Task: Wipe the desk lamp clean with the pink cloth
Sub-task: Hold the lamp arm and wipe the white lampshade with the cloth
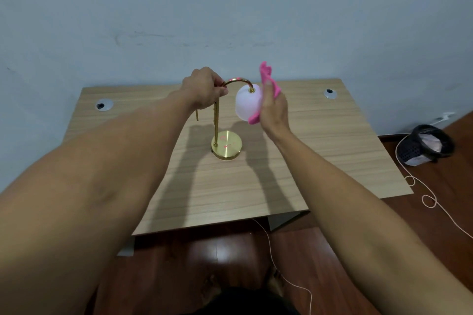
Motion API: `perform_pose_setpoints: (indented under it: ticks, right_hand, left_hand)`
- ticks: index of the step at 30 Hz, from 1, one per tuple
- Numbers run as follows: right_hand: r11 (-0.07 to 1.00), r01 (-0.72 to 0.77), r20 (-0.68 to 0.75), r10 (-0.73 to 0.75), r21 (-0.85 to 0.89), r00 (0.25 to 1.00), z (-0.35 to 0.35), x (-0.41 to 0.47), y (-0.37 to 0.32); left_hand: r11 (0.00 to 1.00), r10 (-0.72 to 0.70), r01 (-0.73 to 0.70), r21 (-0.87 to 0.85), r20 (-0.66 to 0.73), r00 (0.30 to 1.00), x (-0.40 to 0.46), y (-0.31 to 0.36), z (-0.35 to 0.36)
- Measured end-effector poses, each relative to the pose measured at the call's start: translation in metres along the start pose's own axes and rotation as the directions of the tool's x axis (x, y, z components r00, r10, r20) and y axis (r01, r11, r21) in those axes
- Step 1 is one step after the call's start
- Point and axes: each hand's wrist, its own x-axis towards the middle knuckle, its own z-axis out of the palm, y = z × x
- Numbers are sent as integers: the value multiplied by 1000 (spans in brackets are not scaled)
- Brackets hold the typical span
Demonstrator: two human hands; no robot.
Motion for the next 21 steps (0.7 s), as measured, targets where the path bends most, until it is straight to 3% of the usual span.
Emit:
perform_pose_setpoints:
  ticks: [2,4,6,8,10,12,14,16,17,18,20,21]
  right_hand:
    - [980,119,8,-119,-158,993,18,-2,9]
    - [989,64,-81,-76,-133,994,27,2,16]
    - [993,-119,-137,121,24,983,24,7,15]
    - [901,-389,-127,416,192,901,14,15,15]
    - [822,-508,-86,543,257,835,11,19,15]
    - [912,-383,-99,399,149,912,19,18,16]
    - [997,-79,-113,78,-3,990,26,14,20]
    - [992,97,-97,-105,-82,990,26,12,28]
    - [996,57,-107,-63,-63,992,23,15,30]
    - [997,-71,-125,71,4,990,21,18,28]
    - [914,-389,-126,401,114,907,11,28,30]
    - [869,-474,-120,490,139,864,8,30,29]
  left_hand:
    - [1000,2,-2,-11,0,1000,-1,0,0]
    - [1000,5,-5,-16,-4,1000,-1,0,1]
    - [1000,9,-9,-10,-12,1000,-2,1,1]
    - [1000,11,-11,-2,-14,1000,-2,0,1]
    - [1000,12,-12,4,-11,1000,-1,1,1]
    - [1000,8,-8,5,-11,1000,0,1,0]
    - [1000,12,-12,7,-4,1000,1,1,-1]
    - [1000,21,-21,11,2,1000,1,1,0]
    - [1000,22,-22,11,3,1000,1,1,1]
    - [1000,22,-22,12,2,1000,2,1,0]
    - [1000,16,-16,19,2,1000,2,1,1]
    - [1000,15,-15,19,4,1000,2,0,1]
